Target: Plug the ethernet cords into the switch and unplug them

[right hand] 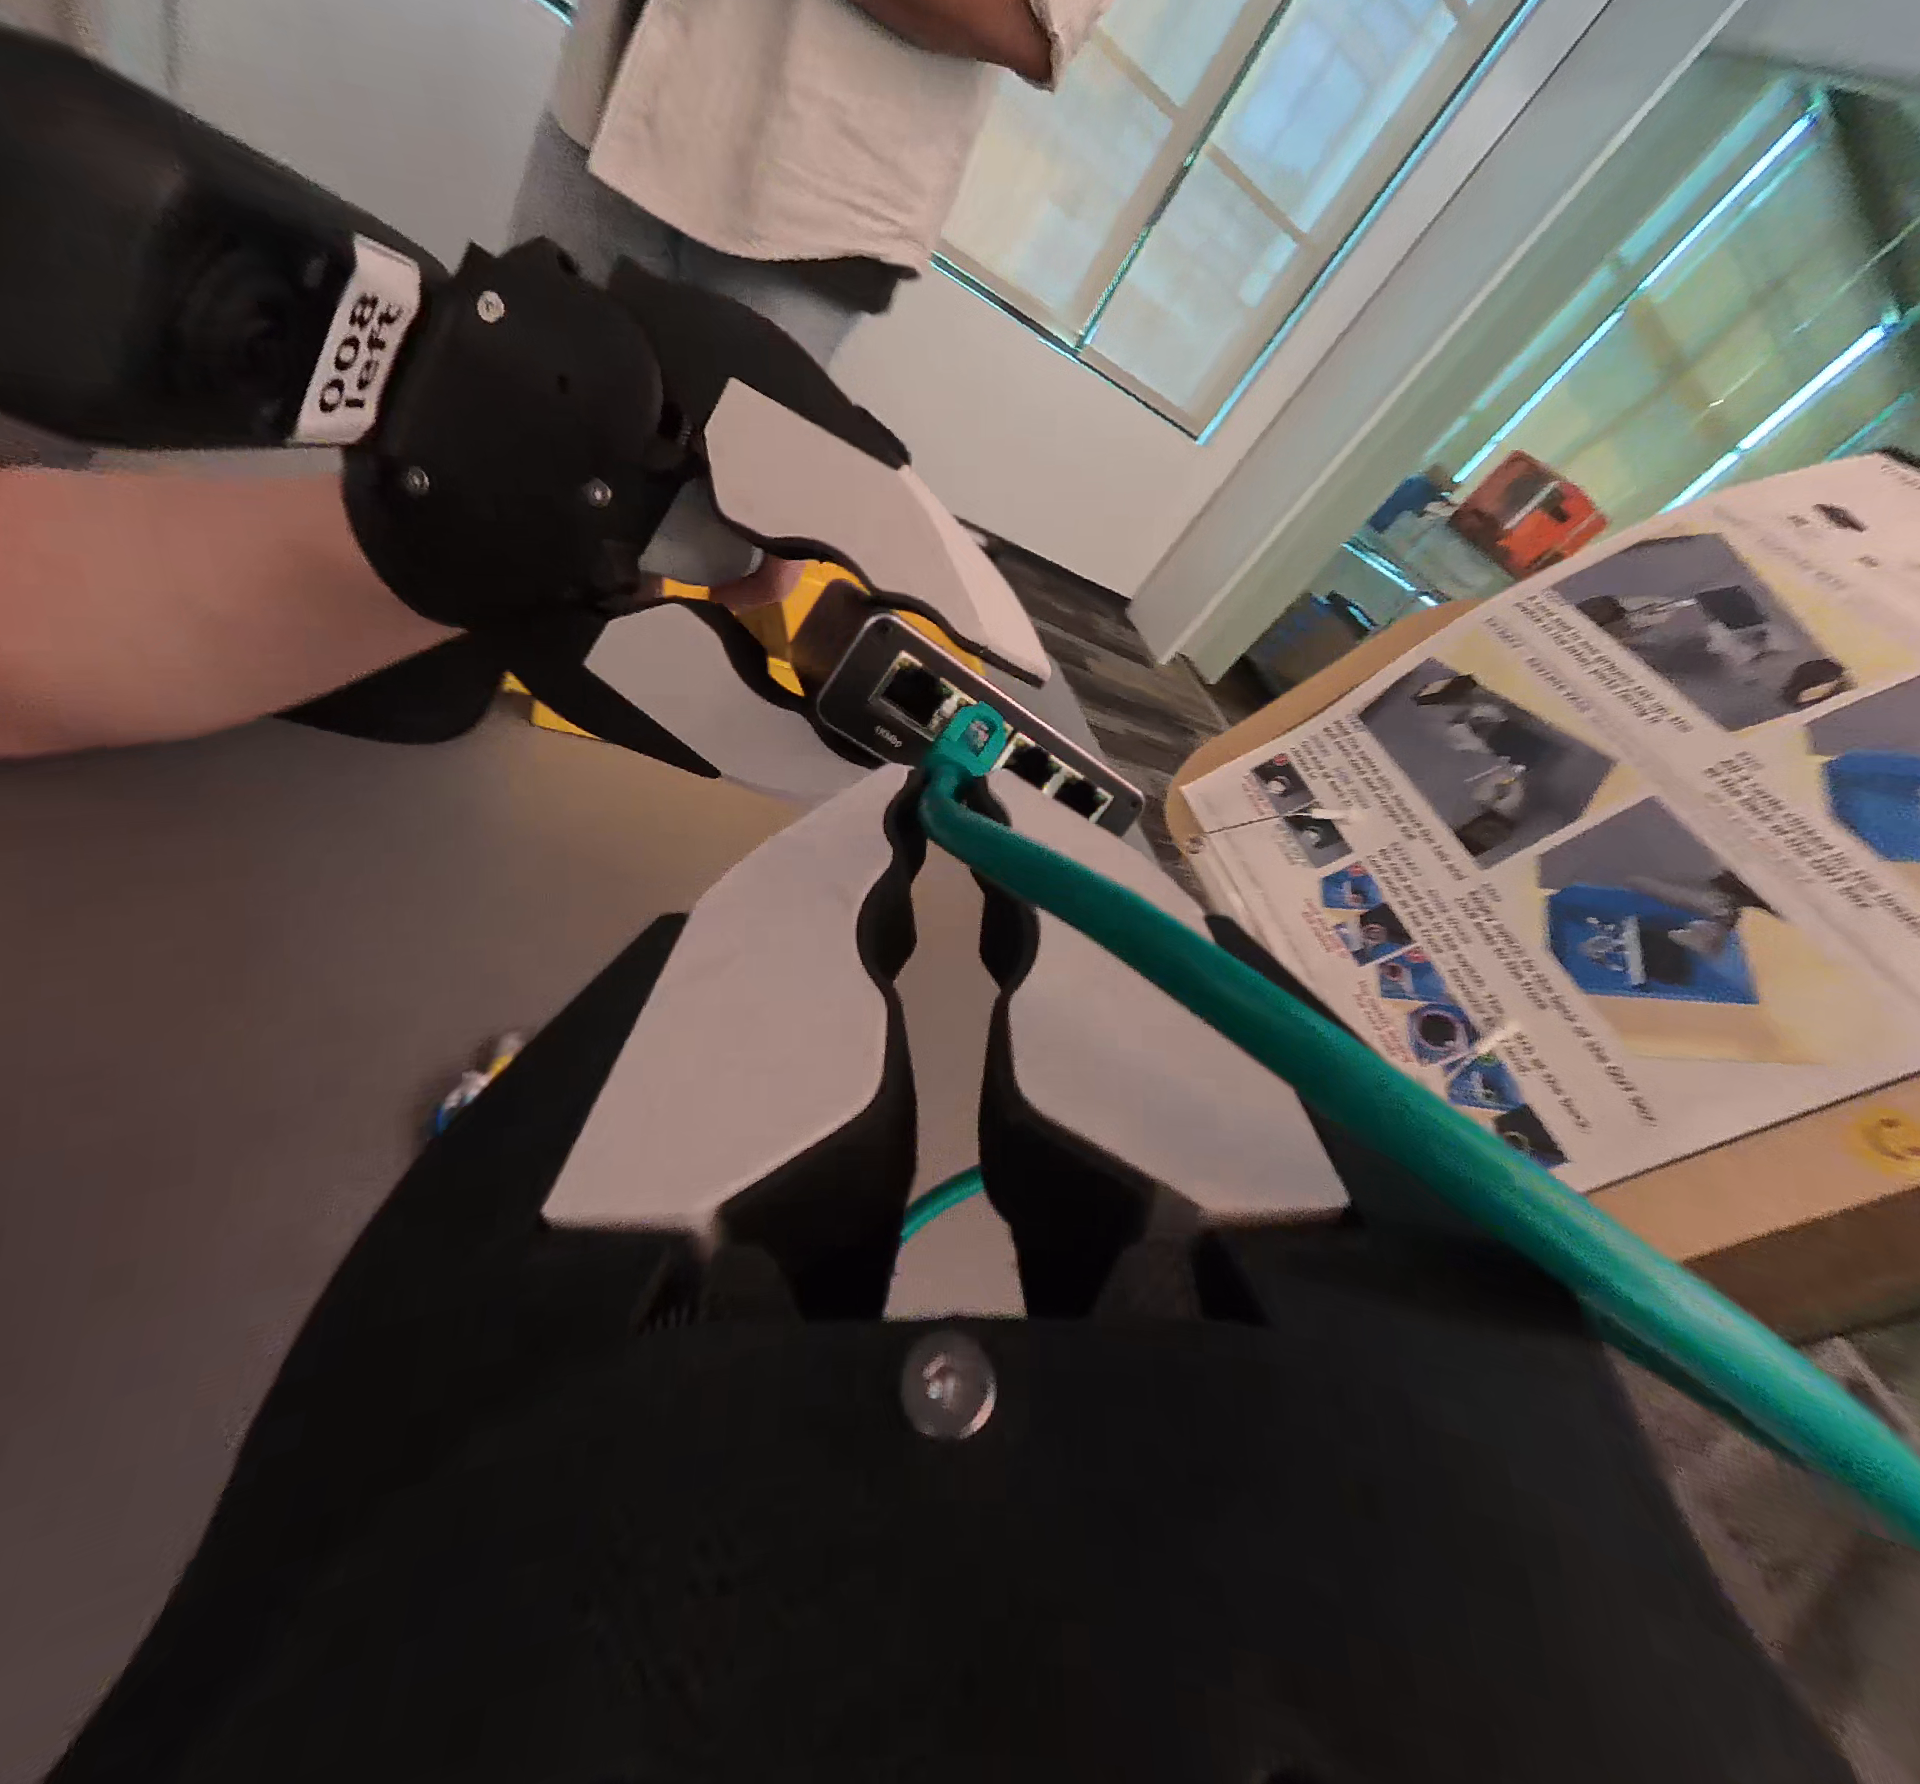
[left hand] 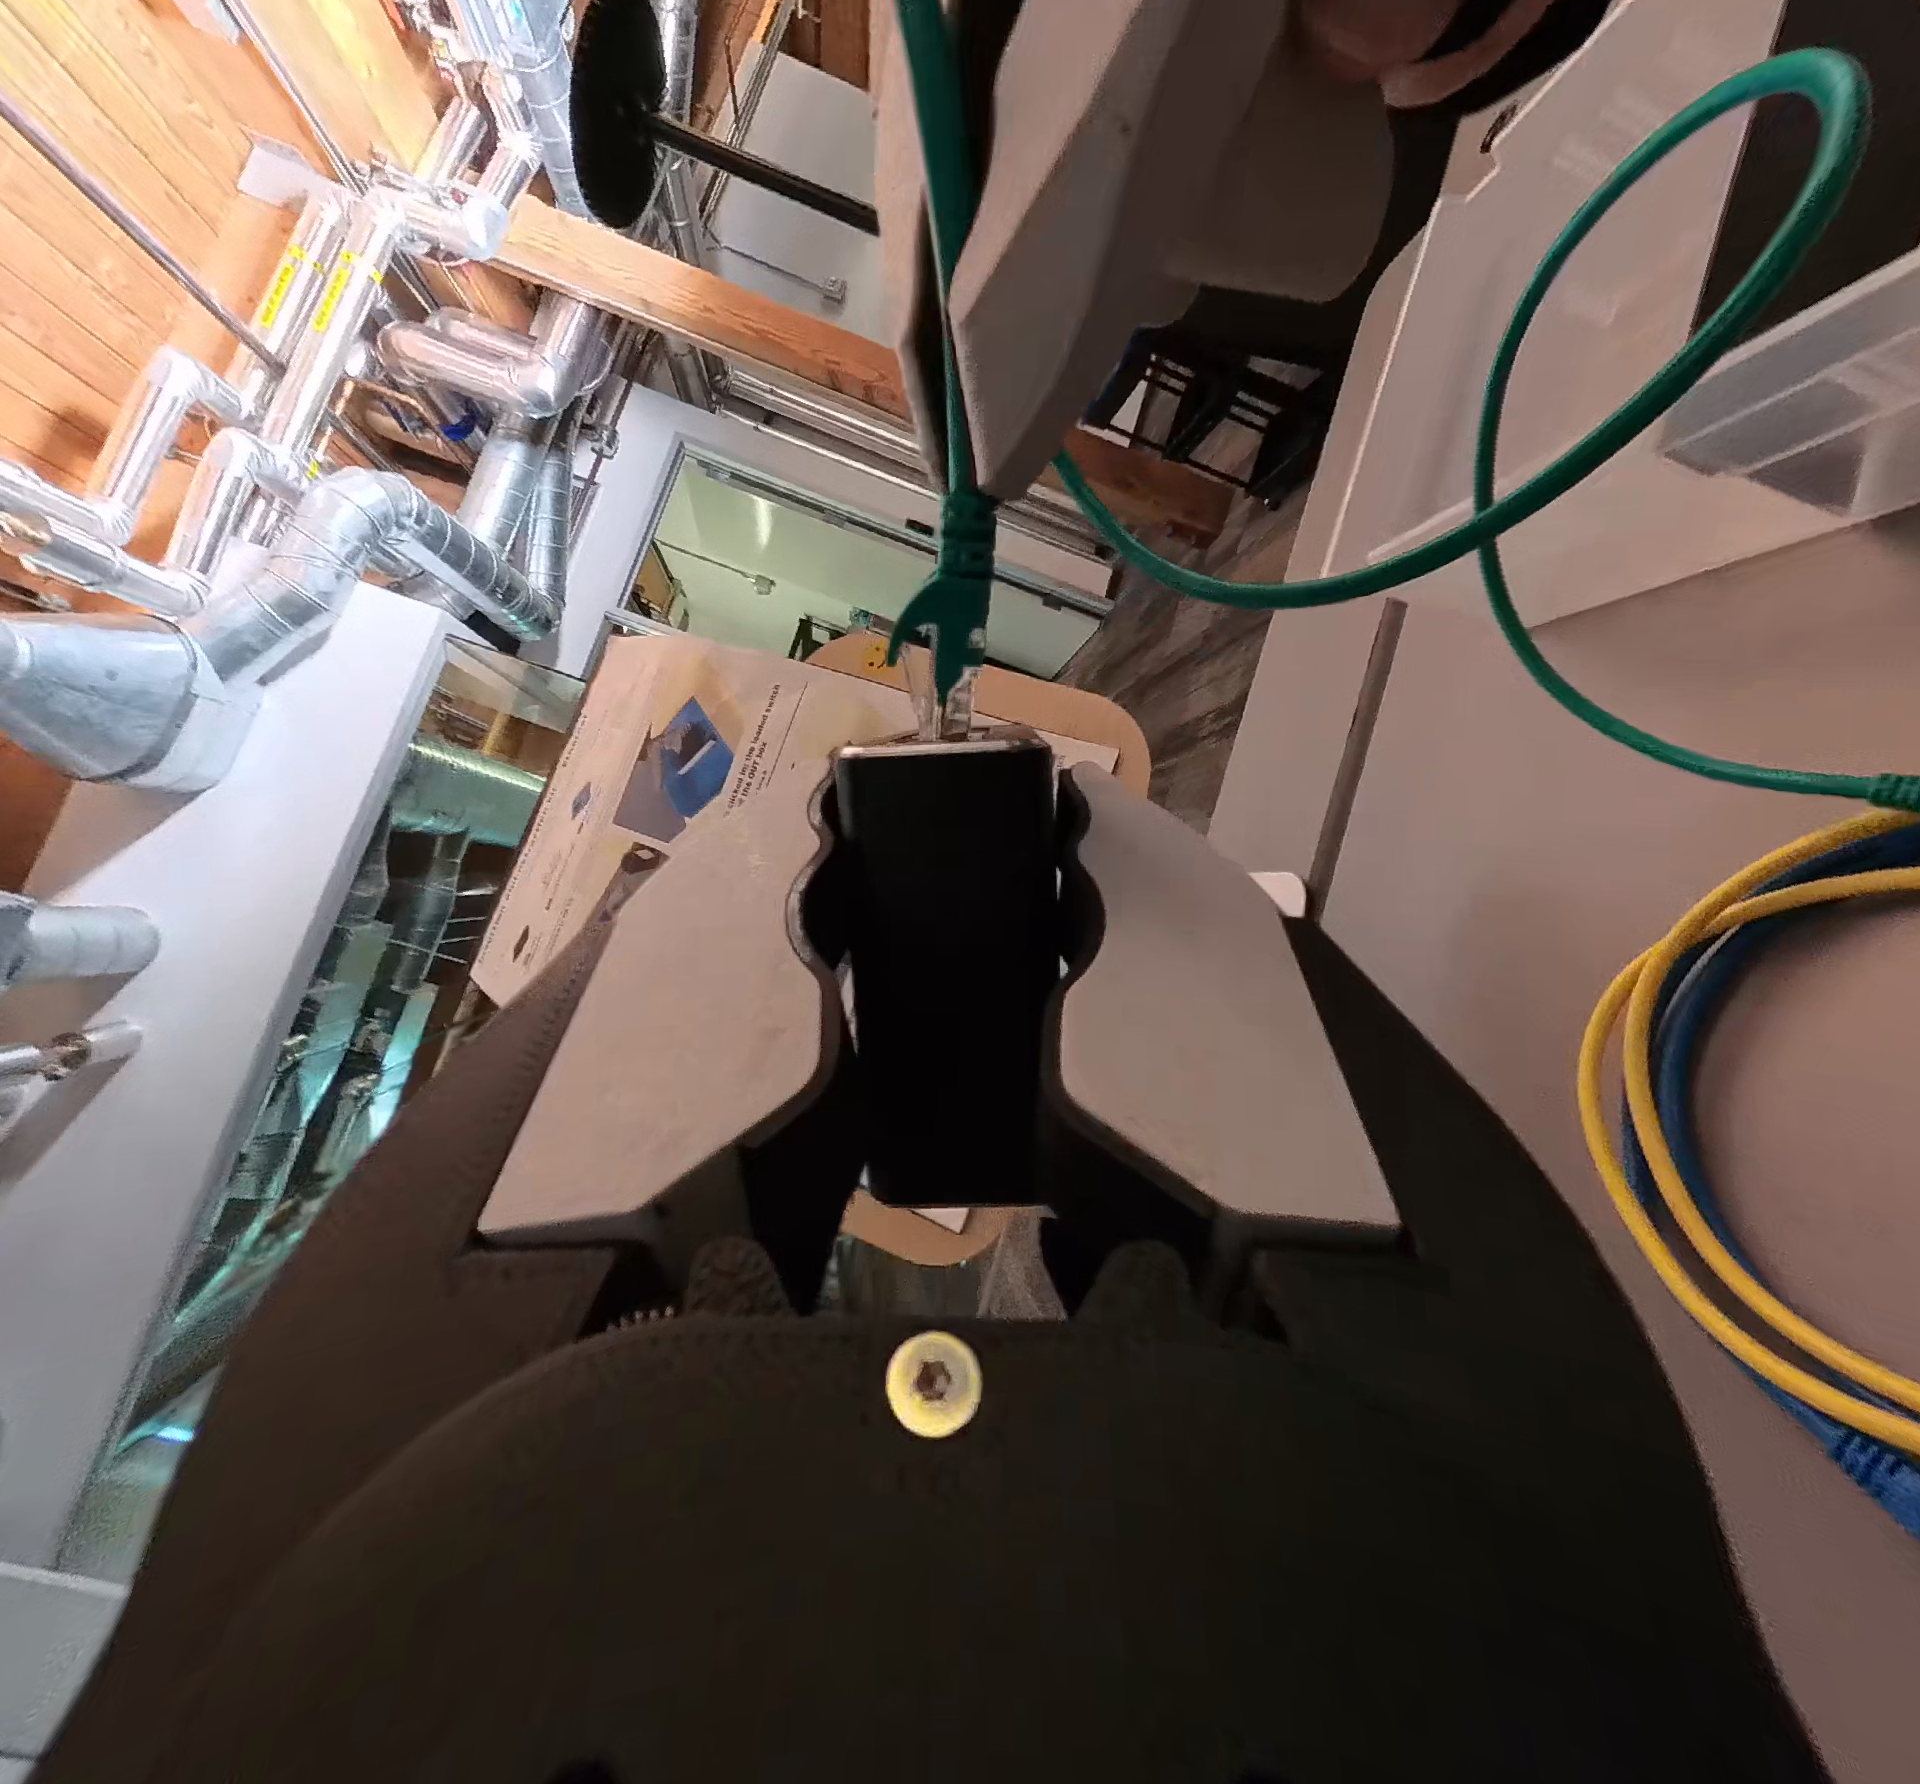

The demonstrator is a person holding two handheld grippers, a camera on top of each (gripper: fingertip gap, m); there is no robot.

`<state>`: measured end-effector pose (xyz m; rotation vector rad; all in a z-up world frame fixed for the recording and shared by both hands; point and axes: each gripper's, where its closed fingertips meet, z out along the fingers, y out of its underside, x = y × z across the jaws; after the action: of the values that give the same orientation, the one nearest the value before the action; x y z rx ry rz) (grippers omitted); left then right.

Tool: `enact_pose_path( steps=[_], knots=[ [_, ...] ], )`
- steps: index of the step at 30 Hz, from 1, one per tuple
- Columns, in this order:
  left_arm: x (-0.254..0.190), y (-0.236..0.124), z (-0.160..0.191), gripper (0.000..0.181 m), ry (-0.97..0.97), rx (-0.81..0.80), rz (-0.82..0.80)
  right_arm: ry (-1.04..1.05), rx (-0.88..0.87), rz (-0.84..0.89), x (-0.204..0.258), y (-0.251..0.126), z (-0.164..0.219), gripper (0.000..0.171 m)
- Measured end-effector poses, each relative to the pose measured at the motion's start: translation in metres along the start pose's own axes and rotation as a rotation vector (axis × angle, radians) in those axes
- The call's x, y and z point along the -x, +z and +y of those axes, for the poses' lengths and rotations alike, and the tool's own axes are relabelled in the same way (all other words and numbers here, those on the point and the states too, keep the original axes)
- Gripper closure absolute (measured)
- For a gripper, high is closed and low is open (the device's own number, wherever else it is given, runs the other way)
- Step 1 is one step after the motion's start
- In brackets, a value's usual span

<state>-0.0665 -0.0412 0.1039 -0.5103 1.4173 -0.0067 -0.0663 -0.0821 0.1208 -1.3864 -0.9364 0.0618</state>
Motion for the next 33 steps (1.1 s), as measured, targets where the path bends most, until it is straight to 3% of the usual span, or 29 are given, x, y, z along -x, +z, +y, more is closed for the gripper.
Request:
enact_pose_path(
  steps=[7,13,18,21,26,30,33],
  knots=[
    [-0.003,-0.006,-0.013,0.145,0.048,-0.041,0.033,-0.053,0.009,-0.025,0.006,-0.007,-0.002,0.163],
    [-0.008,-0.016,-0.037,0.145,0.041,-0.118,0.068,0.130,-0.159,-0.202,0.008,-0.025,-0.008,0.164],
    [0.007,-0.023,-0.029,0.145,-0.001,-0.117,0.046,0.214,-0.232,-0.224,-0.003,-0.032,-0.003,0.166],
    [0.033,-0.036,-0.009,0.145,-0.049,-0.079,-0.005,0.299,-0.068,-0.274,0.002,-0.014,0.033,0.166],
    [0.070,-0.061,0.018,0.145,-0.123,-0.039,-0.104,0.408,0.334,-0.281,0.043,0.076,0.121,0.165],
    [0.078,-0.067,0.022,0.146,-0.130,-0.037,-0.130,0.678,0.372,-0.249,0.073,0.125,0.157,0.165],
    [0.077,-0.066,0.023,0.145,-0.127,-0.037,-0.127,0.752,0.498,-0.324,0.097,0.128,0.183,0.159]
  ],
)
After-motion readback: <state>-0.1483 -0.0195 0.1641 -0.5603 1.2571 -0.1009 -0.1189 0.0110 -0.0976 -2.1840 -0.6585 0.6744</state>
